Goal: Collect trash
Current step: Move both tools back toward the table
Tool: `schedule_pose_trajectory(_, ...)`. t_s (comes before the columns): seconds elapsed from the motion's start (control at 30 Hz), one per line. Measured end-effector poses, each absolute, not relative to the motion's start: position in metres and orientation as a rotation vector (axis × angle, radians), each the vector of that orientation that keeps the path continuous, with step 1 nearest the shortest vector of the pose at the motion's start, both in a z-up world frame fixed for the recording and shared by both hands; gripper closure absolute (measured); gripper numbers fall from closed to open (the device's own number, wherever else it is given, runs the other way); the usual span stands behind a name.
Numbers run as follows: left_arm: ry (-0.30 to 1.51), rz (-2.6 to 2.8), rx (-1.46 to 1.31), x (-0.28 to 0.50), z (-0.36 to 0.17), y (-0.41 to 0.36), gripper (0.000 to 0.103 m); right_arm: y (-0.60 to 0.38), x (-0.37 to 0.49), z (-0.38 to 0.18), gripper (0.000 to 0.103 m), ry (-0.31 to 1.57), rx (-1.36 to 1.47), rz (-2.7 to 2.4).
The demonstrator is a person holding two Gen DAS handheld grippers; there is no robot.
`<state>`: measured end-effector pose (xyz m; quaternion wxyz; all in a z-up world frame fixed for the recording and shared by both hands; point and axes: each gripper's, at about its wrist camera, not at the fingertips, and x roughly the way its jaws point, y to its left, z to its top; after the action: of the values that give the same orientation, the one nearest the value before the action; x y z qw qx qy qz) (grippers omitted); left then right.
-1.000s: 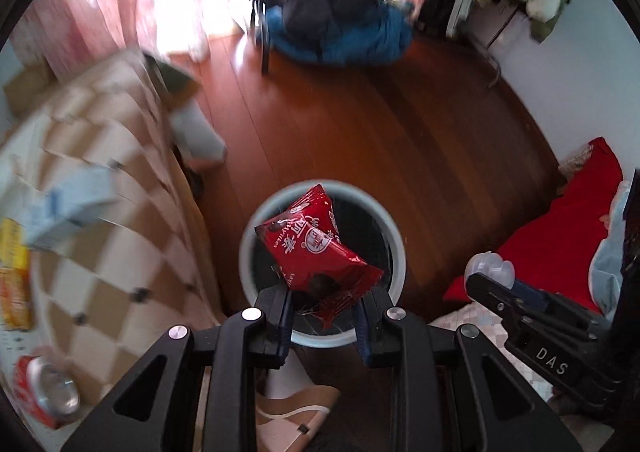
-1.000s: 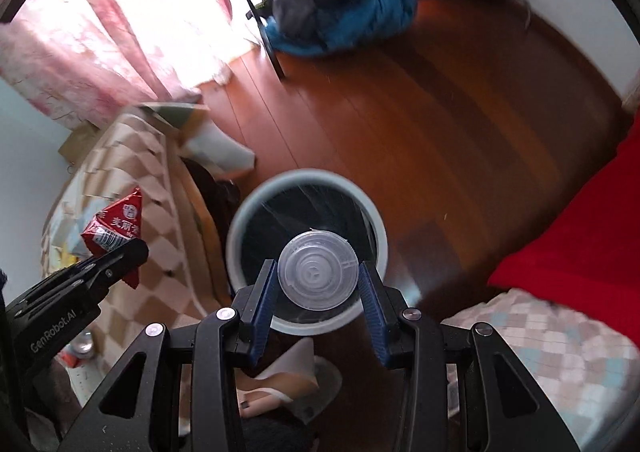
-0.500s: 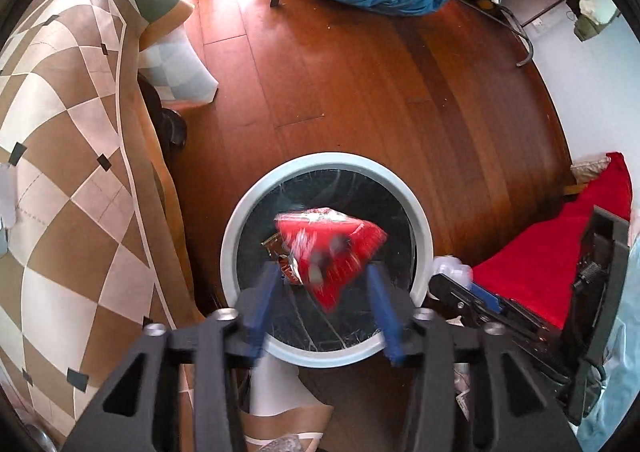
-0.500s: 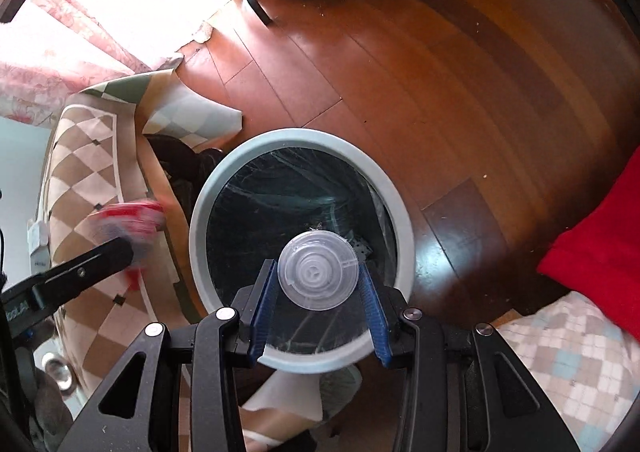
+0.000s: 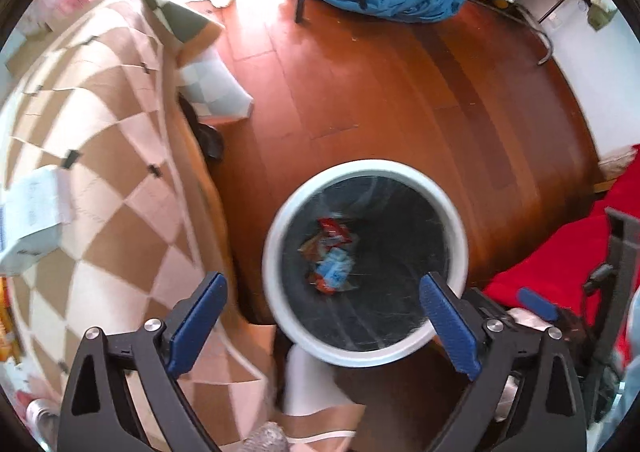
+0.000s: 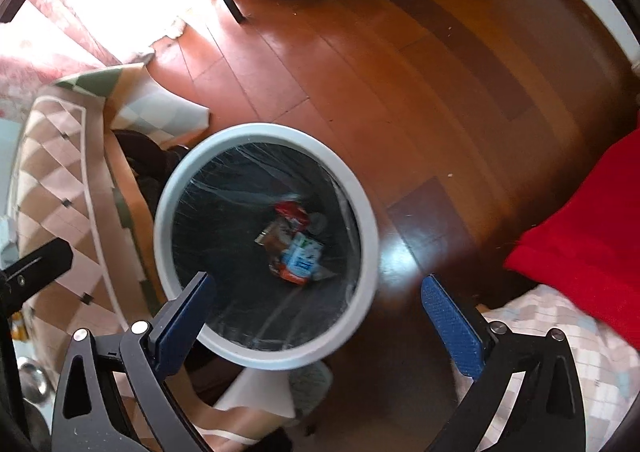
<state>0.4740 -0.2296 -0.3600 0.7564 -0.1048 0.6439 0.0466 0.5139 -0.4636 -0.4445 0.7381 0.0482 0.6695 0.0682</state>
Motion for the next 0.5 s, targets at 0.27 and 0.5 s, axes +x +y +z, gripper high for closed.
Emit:
schedule_pose_trajectory(0.27,1.393,0.133,-0.141,0.453,-0.352,-0.235,0.003,-0.462,0.495,-0.426,0.000,1.465,0.047,0.126)
schedule_pose_trajectory(0.5,1.355,0.134,-0.106,0.442,-0.332,-0.240,0.003,-0.469,0.481,-0.400,0.000,1.432,0.038,0.108)
